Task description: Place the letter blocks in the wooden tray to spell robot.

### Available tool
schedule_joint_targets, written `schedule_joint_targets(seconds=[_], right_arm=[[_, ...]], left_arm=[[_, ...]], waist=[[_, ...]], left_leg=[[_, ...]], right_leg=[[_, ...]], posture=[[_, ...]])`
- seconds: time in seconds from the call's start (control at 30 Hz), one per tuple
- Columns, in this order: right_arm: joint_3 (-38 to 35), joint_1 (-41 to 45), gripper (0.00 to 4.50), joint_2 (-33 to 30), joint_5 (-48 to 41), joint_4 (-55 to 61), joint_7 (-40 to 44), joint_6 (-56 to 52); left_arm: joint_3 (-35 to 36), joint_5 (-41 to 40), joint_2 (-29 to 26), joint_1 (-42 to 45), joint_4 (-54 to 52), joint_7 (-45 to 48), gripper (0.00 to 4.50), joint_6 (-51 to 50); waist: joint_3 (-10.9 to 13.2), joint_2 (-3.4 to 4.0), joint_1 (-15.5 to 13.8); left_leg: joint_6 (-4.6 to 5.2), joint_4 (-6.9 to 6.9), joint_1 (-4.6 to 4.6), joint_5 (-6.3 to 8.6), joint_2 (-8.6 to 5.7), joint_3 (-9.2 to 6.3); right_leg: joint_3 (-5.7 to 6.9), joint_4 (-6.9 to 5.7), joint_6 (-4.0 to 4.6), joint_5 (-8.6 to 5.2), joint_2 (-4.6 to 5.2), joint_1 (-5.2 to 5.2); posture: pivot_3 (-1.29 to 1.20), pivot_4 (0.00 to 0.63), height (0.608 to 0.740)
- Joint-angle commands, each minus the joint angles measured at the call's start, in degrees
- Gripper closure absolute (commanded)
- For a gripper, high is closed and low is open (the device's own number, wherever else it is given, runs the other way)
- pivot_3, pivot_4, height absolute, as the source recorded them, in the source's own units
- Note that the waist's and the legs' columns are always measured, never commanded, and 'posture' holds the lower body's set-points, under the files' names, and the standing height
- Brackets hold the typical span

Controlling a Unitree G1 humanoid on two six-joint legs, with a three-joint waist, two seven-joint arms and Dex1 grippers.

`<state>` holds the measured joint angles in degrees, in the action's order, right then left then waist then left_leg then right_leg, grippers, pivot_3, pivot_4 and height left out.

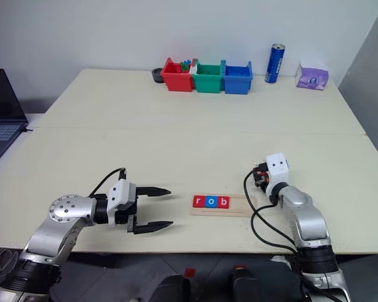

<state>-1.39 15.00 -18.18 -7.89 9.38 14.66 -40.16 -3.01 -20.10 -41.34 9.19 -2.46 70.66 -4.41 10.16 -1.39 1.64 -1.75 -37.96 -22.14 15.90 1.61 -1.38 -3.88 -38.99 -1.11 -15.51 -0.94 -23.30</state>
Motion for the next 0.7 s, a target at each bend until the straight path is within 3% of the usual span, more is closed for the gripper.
schedule_joint_targets(seconds=[0.03, 0.2, 0.33, 0.53, 0.7], right_arm=[[-3.59, -4.05, 3.05, -1.05, -0.44, 10.97, -1.68, -3.49], [-4.61, -17.04, 3.05, 2.9, 1.37, 26.48, -7.68, -8.03], [-3.29, -24.47, 3.05, 5.84, 3.03, 30.84, -11.02, -9.03], [-3.82, -26.05, 3.05, 10.27, 2.11, 29.34, -13.01, -8.65], [-6.61, -25.42, 1.35, 14.87, -0.24, 28.46, -13.87, -10.65]], left_arm=[[0.97, -0.86, -0.42, 0.08, -1.66, 0.43, 0.0, 0.44], [0.53, -0.91, -0.06, 0.93, -0.52, 1.28, 0.0, 0.8], [0.28, -0.6, 0.18, 1.5, 0.49, 2.1, 0.0, 1.27], [-0.15, -0.1, 0.52, 2.7, 2.21, 3.07, 0.0, 2.18], [-0.17, 0.01, 0.69, 2.79, 2.36, 3.15, 0.0, 2.42]], waist=[[0.0, 0.0, 0.02], [-0.02, 0.03, 0.18], [-0.02, 0.04, 0.24], [-0.06, -0.01, 0.32], [-0.09, -0.07, 0.31]], left_leg=[[0.0, 0.01, -0.05, 0.0, 0.0, -0.01], [0.0, 0.02, -0.21, 0.0, 0.07, -0.11], [-0.01, 0.01, -0.18, -0.01, 0.08, -0.06], [-0.01, -0.01, 0.11, -0.01, 0.07, -0.01], [-0.01, 0.0, 0.13, -0.01, 0.08, -0.01]], right_leg=[[0.0, 0.01, 0.0, 0.0, 0.0, -0.04], [-0.03, -0.01, -0.21, -0.13, 0.0, -0.16], [-0.05, -0.02, -0.22, -0.16, 0.0, -0.19], [-0.09, -0.03, -0.23, -0.16, -0.01, -0.03], [-0.09, -0.03, -0.23, -0.16, -0.01, -0.01]], posture=[[0.0, 0.15, 0.74], [0.0, 0.15, 0.74], [0.0, 0.15, 0.74], [0.0, 0.15, 0.74], [0.0, 0.15, 0.74]])
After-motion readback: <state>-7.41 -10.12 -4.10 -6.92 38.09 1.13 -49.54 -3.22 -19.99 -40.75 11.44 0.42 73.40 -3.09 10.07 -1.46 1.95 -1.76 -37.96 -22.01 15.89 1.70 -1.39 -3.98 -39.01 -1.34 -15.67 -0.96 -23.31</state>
